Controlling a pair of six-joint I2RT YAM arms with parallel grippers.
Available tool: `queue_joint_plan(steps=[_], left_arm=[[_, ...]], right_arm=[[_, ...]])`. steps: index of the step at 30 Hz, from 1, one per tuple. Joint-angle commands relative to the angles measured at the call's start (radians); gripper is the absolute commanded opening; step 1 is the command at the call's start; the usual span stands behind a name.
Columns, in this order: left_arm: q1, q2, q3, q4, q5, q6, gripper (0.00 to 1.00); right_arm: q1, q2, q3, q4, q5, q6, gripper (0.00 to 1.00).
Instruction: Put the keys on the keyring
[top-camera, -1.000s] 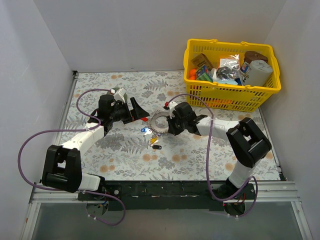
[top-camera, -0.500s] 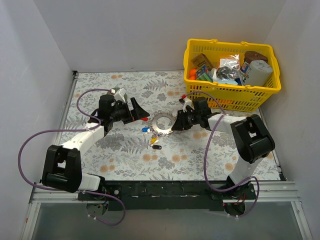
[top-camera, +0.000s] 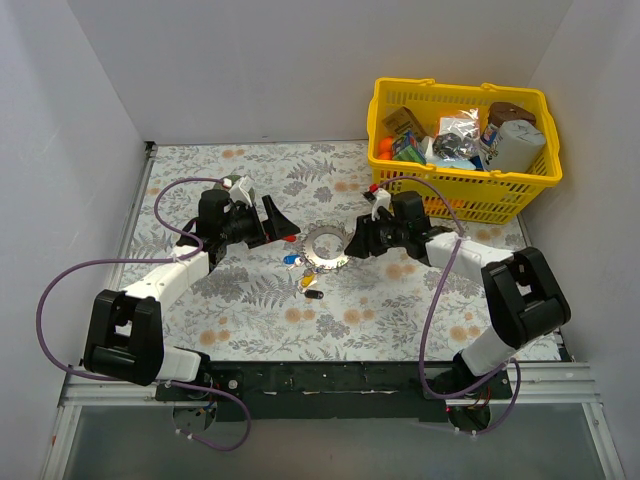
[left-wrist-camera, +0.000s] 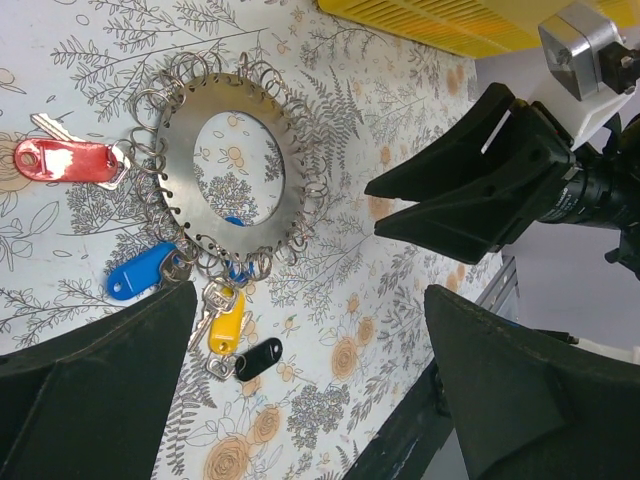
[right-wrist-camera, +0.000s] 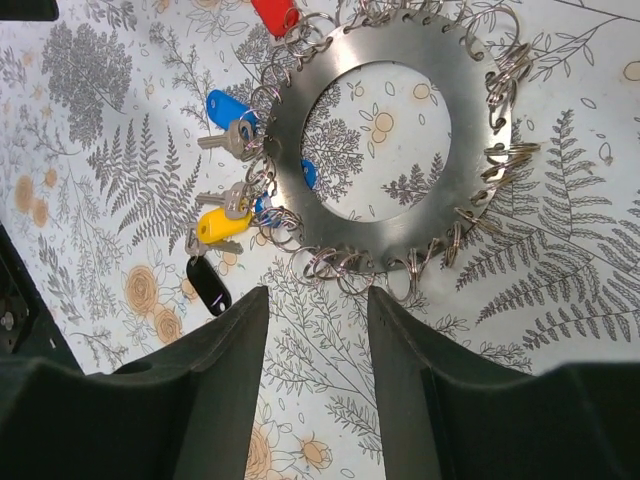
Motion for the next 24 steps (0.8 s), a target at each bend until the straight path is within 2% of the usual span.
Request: queue_joint_plan(steps=[1, 7, 12, 17, 24], left_arm=[[-0.008, -0.021, 0.006, 0.005, -0.005, 0.015, 0.98], [-0.036, 0.003, 0.017, -0.024, -0.099, 0.033, 0.98], [-0.07, 0.066, 0.087, -0.151, -0.215, 0.056, 0.98], [-0.11, 0.161, 0.145, -0.26, -0.361, 0.062, 0.98], [-0.153, 0.217, 0.211, -0.291, -0.504, 0.067, 0.98]], right_arm=[[0.052, -0.021, 0.019, -0.05, 0.072, -0.047, 0.52], [0.116, -0.004, 0.065, -0.082, 0.126, -0.054, 0.52], [0.153, 0.008, 0.105, -0.095, 0.158, -0.055, 0.52], [0.159, 0.034, 0.136, -0.099, 0.175, -0.034, 0.52], [0.121, 0.025, 0.122, -0.081, 0.21, 0.051, 0.52]])
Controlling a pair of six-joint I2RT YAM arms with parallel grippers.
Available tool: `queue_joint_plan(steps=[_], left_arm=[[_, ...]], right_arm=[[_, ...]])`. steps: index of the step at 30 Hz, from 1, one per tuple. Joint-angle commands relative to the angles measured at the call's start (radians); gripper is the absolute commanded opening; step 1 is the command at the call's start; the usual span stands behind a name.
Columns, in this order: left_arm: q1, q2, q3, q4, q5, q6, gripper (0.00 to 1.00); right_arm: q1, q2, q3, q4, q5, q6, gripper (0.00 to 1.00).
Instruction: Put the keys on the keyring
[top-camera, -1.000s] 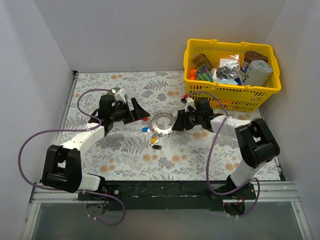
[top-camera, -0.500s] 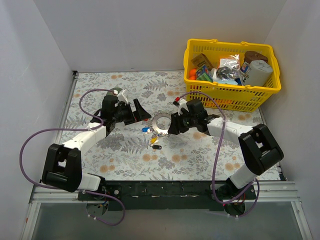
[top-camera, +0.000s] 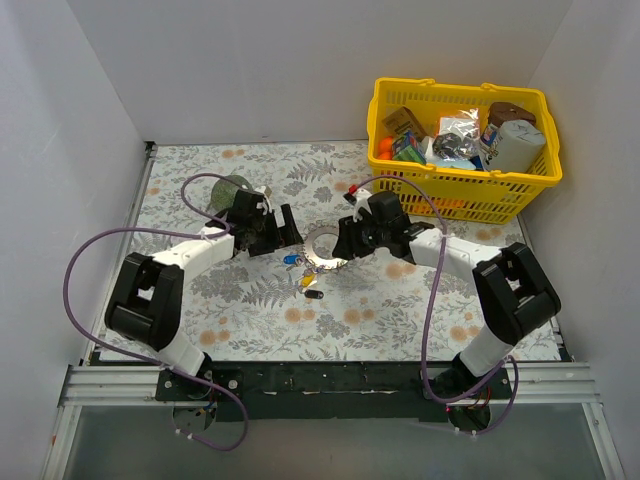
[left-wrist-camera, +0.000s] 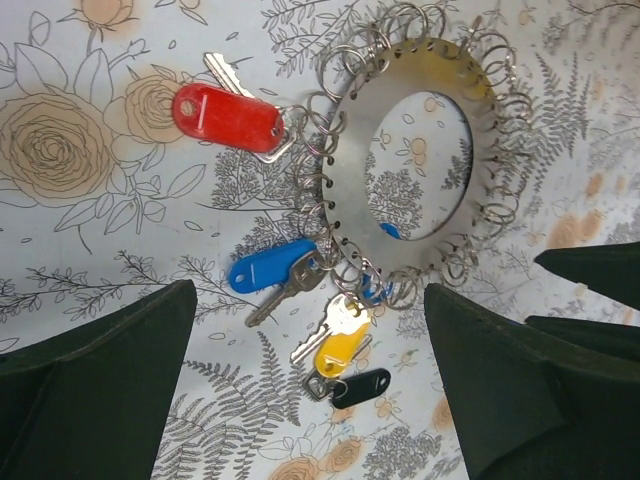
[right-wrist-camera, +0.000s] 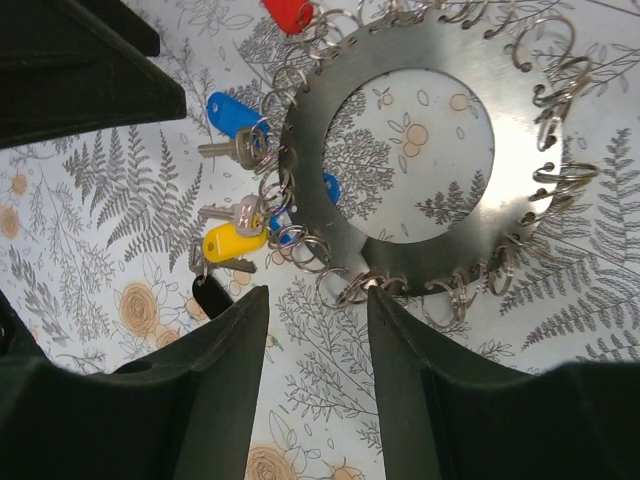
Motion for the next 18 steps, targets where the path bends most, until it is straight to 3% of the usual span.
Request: queue_joint_plan(steps=[1, 9, 18], left_arm=[[-0.029, 0.015, 0.088, -0.037, -0.136, 0.026, 0.98], [-0.069, 0.177, 0.263, -0.115, -0.219, 0.052, 0.95], [-0.107, 0.34, 0.454, -0.188, -0.294, 0.12, 0.94]], right_arm=[[-0.023, -0.028, 0.01, 0.018, 0.065, 0.054, 0.52], [-0.116, -0.106, -0.082, 0.05, 0.099, 0.158, 0.53], [-0.21, -0.201, -0.3, 0.244, 0.005, 0.312, 0.54]])
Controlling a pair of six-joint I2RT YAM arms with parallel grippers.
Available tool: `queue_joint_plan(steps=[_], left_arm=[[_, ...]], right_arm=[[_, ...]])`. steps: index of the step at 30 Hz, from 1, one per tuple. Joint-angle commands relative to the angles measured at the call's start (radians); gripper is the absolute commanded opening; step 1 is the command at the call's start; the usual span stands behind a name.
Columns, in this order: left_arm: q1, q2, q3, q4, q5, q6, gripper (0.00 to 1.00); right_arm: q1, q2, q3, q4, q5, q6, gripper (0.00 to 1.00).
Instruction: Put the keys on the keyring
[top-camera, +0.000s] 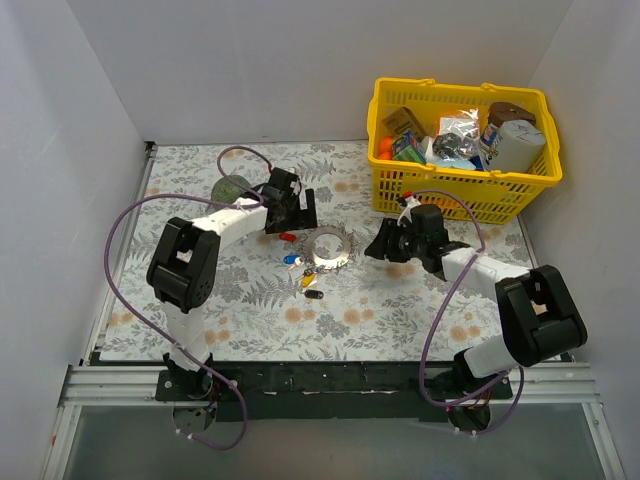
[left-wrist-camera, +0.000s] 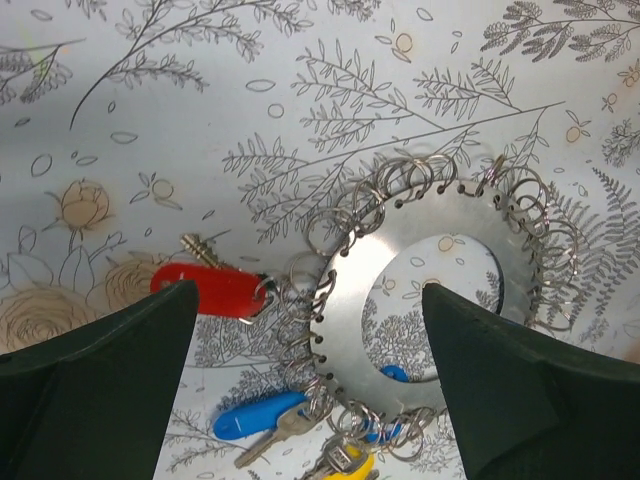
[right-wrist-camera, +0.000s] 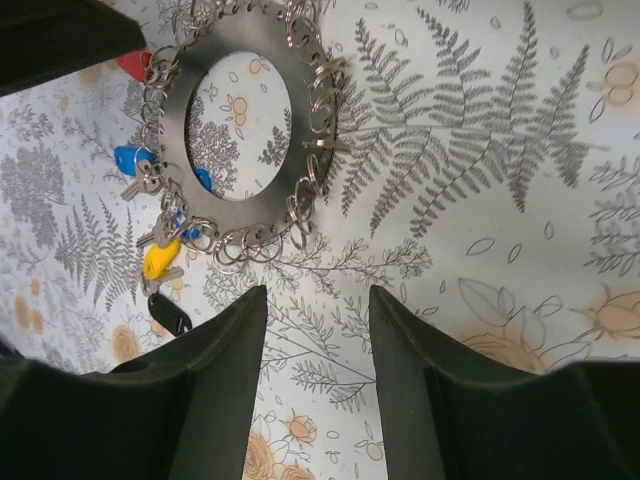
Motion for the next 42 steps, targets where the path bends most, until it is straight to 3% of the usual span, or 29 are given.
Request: queue_joint_plan(steps=[1, 7, 14, 25, 30, 42], left_arm=[[-0.013, 0.035, 0.096, -0.058, -0.056, 0.053, 0.94], [-0.024, 0.115, 0.153, -0.074, -0.001, 0.096, 0.93], [-0.03, 0.127, 0.124, -0.082, 0.052, 0.093, 0.85], [-0.031, 0.06, 0.001, -0.081, 0.088, 0.07, 0.61], [-0.031, -0.011, -0.06, -0.078, 0.133, 0.042, 0.59], [-0.031, -0.149, -0.198, -0.029, 0.277, 0.012, 0.59]], right_arm=[[-0.001, -0.048, -0.078, 0.15, -0.058, 0.115, 0.54], [0.005, 0.012, -0.126, 0.238, -0.122, 0.167, 0.53], [0.077, 0.098, -0.1, 0.287, -0.116, 0.195, 0.52], [0.111, 0.265, 0.06, 0.303, -0.126, 0.206, 0.52], [0.109, 0.322, 0.155, 0.267, -0.124, 0.178, 0.52], [0.112, 0.343, 0.201, 0.226, -0.144, 0.111, 0.51]])
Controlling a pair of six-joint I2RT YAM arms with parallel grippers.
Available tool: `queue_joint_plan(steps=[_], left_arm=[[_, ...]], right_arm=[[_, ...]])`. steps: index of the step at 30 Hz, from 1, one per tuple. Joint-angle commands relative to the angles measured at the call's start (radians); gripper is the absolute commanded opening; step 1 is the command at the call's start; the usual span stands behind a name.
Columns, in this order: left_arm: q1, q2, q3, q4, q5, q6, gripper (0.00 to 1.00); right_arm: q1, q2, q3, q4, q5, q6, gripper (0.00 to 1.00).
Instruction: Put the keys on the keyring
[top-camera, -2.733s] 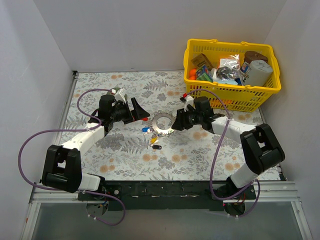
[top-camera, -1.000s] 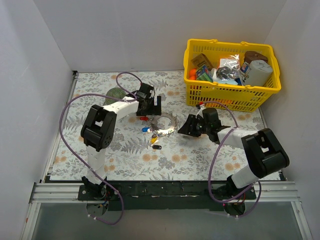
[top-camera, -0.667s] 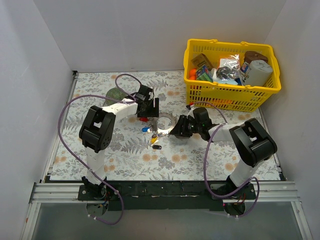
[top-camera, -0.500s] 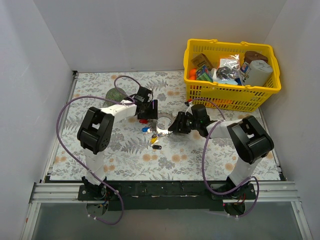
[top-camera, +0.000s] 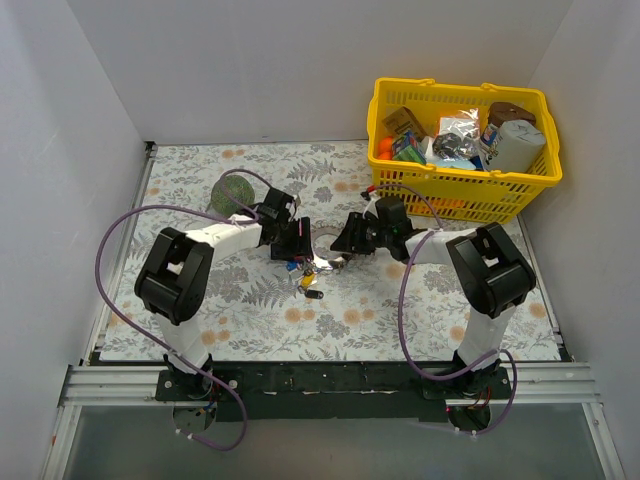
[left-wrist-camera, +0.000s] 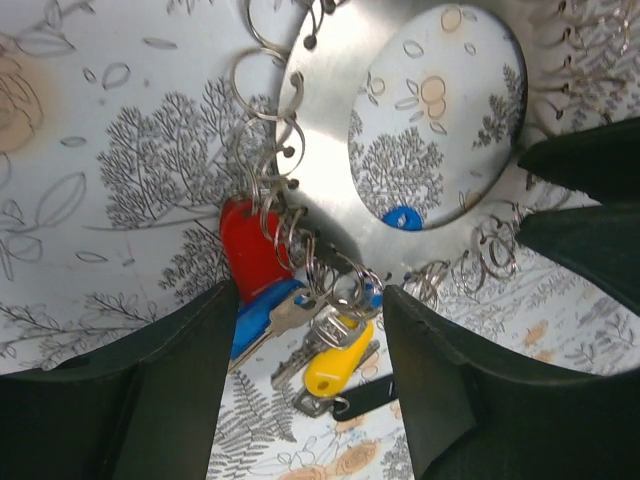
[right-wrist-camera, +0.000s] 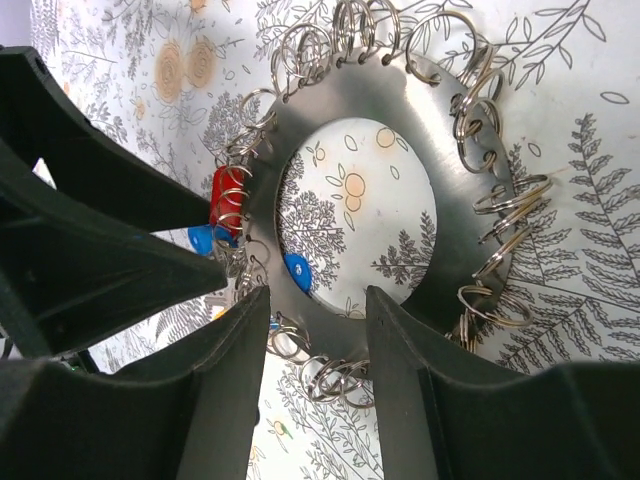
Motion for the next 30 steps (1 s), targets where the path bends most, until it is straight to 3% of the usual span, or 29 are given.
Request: queue_joint_plan(steps=[1, 7, 14, 30], left_arm=[[-0.004, -0.078, -0.035, 0.011, 0.074, -0.013, 0.59], [-0.005, -0.081, -0.067, 0.045, 0.127, -0.003, 0.59], [-0.004, -0.082, -0.089, 0.108, 0.203, -0.015, 0.59], [-0.005, -0.055, -0.1, 0.073, 0.113, -0.016, 0.59]], right_arm=[[0.006, -0.017, 0.028, -0.028, -0.017, -0.052, 0.51], [0.041, -0.115, 0.06, -0.169, 0.04, -0.2, 0.5], [0.198, -0.188, 0.112, -0.325, 0.225, -0.39, 0.49], [0.238, -0.074, 0.135, -0.388, 0.385, -0.446, 0.44]])
